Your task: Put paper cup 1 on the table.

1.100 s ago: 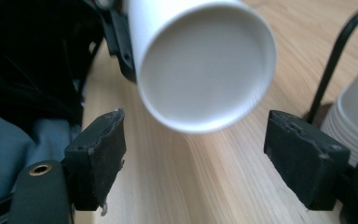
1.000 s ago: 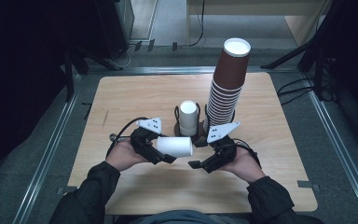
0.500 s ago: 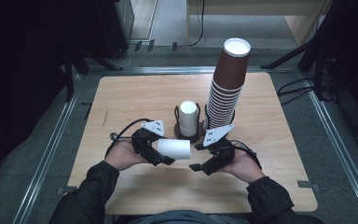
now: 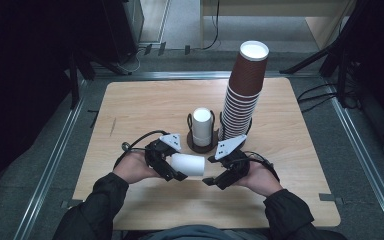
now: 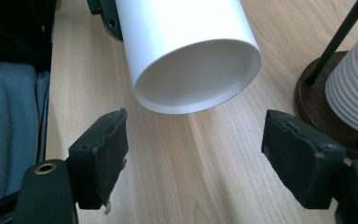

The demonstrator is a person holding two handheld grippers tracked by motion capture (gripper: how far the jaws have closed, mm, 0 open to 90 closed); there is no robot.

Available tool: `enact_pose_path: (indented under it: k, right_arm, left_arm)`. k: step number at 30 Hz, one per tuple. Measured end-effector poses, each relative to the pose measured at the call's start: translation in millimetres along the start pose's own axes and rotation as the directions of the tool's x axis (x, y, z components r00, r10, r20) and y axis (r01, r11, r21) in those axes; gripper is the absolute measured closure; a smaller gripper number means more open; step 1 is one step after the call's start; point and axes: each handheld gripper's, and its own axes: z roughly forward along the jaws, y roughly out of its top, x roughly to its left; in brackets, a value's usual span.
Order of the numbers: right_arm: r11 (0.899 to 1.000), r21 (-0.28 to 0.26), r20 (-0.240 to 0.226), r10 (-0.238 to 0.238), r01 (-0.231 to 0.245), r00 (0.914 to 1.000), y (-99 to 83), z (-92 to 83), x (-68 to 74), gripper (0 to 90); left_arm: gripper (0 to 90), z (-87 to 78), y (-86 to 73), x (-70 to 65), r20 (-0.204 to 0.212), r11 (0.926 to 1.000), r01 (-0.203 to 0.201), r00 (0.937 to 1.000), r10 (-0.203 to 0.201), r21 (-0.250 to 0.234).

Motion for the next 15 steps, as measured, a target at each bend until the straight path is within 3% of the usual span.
enact_pose_path:
  k: [11,15]
  right_arm:
    - [1.000,0.011,-0.003,-0.018,0.018,0.9998,2.3,3.9,2.6,23.3]
    - [0.999,0.023,-0.011,-0.025,0.025,0.9996,2.8,6.6,4.2,23.3]
  left_arm:
    - [23.5,14.3,5.2,-4.4,-0.036,0.9955,-0.018,0.9991,0.021,0.093]
    - [23.4,17.7,7.7,-8.1,-0.050,0.9927,-0.043,0.9975,0.049,0.113]
